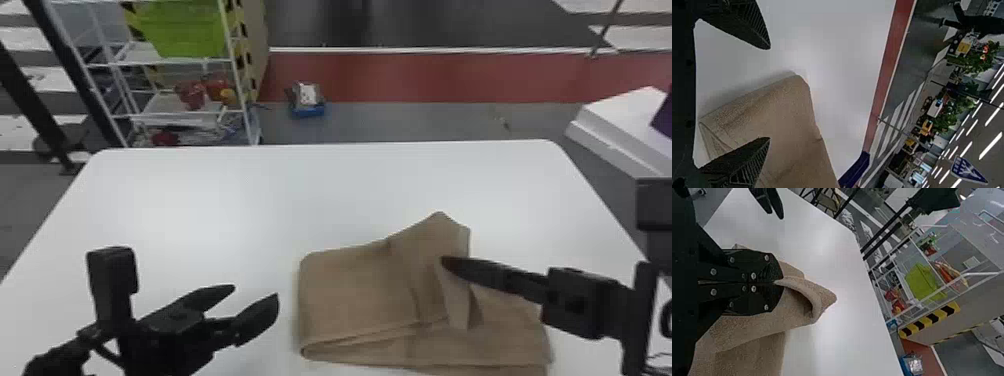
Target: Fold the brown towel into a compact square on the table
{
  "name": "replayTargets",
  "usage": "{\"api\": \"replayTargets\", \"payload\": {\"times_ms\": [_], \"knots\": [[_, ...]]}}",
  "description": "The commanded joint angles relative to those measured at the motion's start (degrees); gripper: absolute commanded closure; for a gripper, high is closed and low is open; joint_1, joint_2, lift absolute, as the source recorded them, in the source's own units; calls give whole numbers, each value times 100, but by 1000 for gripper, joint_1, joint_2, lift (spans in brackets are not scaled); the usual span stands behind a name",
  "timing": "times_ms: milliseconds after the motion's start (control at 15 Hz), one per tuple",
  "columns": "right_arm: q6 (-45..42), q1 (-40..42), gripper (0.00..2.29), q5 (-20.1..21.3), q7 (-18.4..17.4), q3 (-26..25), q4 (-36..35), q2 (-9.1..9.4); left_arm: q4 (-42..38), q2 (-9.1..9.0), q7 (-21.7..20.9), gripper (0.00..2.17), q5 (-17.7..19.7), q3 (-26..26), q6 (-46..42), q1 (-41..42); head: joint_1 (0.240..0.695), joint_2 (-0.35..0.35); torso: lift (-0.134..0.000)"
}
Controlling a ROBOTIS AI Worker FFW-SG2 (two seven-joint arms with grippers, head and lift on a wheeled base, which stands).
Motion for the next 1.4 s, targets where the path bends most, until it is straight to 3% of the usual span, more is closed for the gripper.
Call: {"api": "replayTargets", "payload": {"times_ms": [0,67,200,267,467,867,1133,1333], "knots": [[12,118,1420,-6,24,43,17,18,130,-15,14,400,-171,-186,-15,-48,695,44,-123],[12,162,1420,3,51,43,35,9,201,-15,49,670,-250,-310,-15,-30,695,47,-123],[12,188,1420,-15,112,26,8,9,429,-15,216,1501,-364,-582,-296,-30,695,37,-123],[12,188,1420,-6,112,-1,-1,9,499,-15,295,1723,-399,-652,-402,-13,695,32,-123],[12,241,1420,-32,235,-212,8,0,719,-15,453,1737,-408,-819,-1123,14,695,9,-123],[12,434,1420,-23,569,-431,78,0,974,-15,594,1737,-478,-1311,-1527,-39,695,-59,-123],[12,663,1420,372,885,-721,245,-26,992,-15,603,1737,-452,-1259,-1580,-101,695,-101,-123],[12,672,1420,688,1026,-915,448,-193,974,-15,576,1737,-382,-1101,-1597,-110,695,-132,-123]]}}
